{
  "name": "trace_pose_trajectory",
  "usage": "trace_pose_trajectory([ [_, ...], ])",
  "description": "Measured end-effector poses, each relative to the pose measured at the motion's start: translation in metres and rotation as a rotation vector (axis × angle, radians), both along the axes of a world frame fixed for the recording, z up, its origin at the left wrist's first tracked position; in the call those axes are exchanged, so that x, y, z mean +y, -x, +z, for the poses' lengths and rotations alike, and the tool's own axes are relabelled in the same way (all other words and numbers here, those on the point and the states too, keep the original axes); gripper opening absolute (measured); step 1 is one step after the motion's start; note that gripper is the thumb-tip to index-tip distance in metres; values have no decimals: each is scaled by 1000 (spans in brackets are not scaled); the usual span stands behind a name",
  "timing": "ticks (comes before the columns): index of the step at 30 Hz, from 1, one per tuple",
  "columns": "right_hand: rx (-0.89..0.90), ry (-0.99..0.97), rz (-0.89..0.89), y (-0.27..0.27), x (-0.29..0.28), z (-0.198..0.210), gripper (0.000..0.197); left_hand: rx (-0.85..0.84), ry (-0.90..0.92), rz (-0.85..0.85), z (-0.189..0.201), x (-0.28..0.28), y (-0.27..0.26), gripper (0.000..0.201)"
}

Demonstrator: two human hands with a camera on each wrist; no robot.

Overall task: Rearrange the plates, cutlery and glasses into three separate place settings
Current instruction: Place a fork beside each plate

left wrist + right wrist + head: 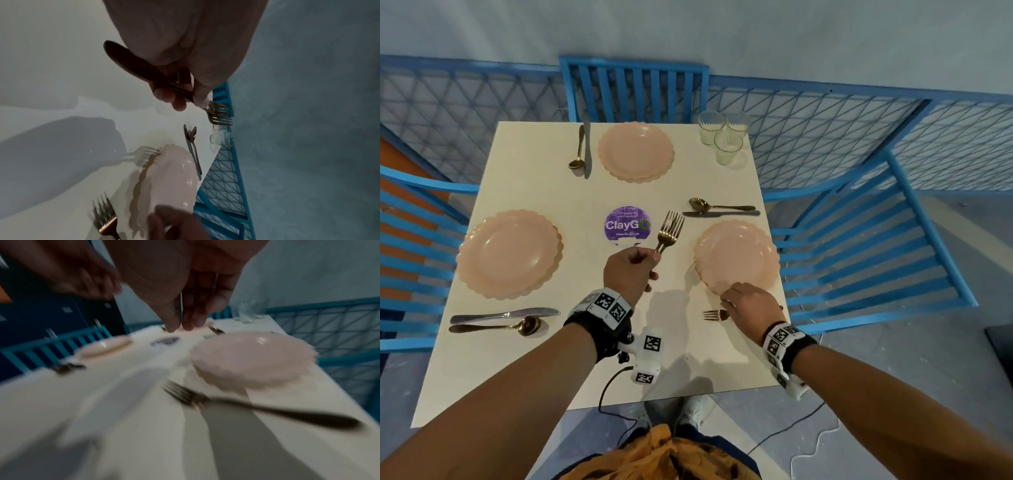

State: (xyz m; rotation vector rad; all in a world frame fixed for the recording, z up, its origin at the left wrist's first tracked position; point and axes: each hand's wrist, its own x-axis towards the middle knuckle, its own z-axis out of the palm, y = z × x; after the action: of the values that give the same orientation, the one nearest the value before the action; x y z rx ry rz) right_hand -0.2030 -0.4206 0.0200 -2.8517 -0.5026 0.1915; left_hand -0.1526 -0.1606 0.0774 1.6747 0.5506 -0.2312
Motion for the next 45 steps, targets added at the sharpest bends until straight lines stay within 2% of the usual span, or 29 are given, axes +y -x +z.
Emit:
trace_pose_trajectory([
  [2,-54,-151,66,-9,29,29,15,-20,-45,-6,6,4,-3,6],
  [5,-105,-269,165,-28,81,69,20,-78,-124,-52,17,8,-6,8],
  [9,-53,-209,255,-54,136,97,8,-156,-242,-133,35,17,-10,9],
  [14,9,-10,208,-70,162,111,16,-228,-260,-178,40,38,-17,8],
  [16,42,-4,218,-74,169,117,19,-225,-256,-191,41,44,-22,9],
  [20,229,15,159,-91,175,127,19,-201,-274,-208,48,52,-38,12],
  [25,358,-27,-41,-139,151,127,8,-244,-400,-63,57,64,-91,11],
  [28,379,-217,-303,-185,125,120,14,-221,-354,21,59,63,-134,10],
  [31,450,-578,-555,-238,106,104,25,-210,-338,89,54,57,-177,10],
  [33,483,-714,-651,-280,99,93,28,-199,-308,128,46,50,-205,9],
  [38,487,-840,-811,-390,90,45,31,-183,-299,144,22,36,-263,7],
  [42,545,-727,-778,-442,85,-7,24,-144,-314,147,-4,30,-291,6],
  [45,520,-698,-779,-460,85,-32,25,-122,-315,149,-24,29,-306,9],
])
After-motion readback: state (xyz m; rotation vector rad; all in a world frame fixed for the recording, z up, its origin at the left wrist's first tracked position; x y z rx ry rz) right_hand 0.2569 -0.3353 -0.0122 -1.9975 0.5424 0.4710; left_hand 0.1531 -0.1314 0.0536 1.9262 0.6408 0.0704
